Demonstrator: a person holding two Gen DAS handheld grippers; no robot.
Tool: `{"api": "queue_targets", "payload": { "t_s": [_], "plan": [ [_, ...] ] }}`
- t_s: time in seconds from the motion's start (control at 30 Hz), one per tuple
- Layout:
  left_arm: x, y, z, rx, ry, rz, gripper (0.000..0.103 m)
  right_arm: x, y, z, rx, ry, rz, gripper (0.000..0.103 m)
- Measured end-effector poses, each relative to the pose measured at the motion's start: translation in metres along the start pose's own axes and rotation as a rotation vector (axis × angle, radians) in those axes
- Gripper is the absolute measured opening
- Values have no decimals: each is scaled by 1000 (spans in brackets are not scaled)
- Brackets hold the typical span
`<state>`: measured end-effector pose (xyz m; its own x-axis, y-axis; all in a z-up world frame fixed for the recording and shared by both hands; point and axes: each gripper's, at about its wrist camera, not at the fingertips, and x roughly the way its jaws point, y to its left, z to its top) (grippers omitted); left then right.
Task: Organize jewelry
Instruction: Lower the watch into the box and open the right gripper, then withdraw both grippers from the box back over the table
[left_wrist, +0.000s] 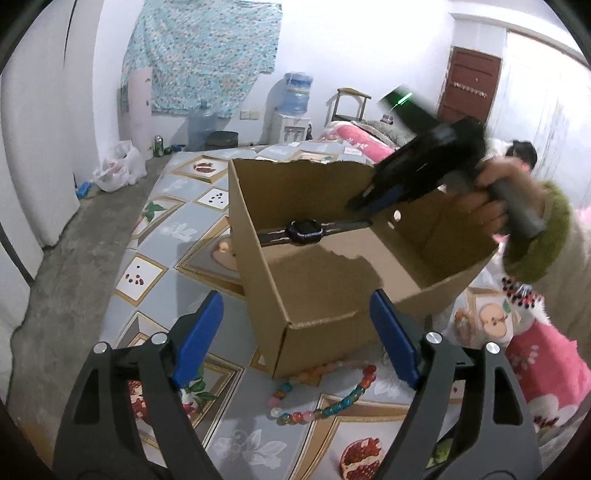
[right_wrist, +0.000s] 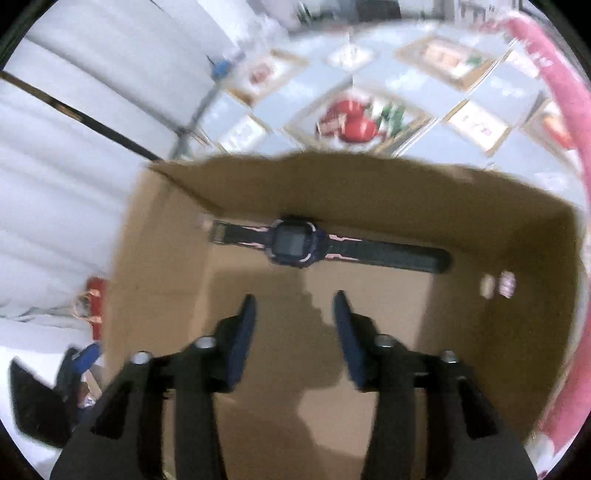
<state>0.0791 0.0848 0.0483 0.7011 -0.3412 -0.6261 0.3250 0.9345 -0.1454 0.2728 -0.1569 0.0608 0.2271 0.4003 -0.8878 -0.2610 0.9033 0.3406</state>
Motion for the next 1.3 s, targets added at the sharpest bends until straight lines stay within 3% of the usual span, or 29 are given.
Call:
{"api": "queue_targets", "payload": {
  "t_s": [0.17,0.3,0.47,0.7,1.3],
  "plan": [
    [-2,-5,-11,-12,11,-14,79,-98,-11,-63,-34,-288,-46,67],
    [1,-7,-17,-16,14,-42,79,-140,-36,-126,33,-454,-137,73],
    [15,-11,-20,-8,49,-13,79,-112,-79,-166,199,-435,-109,72],
    [26,-15,-15,-36,53,-39,79,-73,-99,-179,278,-388,27,37],
    [44,-17,0,-40,42,-10,80,-78,-99,-163,258,-423,2,35]
  ]
}}
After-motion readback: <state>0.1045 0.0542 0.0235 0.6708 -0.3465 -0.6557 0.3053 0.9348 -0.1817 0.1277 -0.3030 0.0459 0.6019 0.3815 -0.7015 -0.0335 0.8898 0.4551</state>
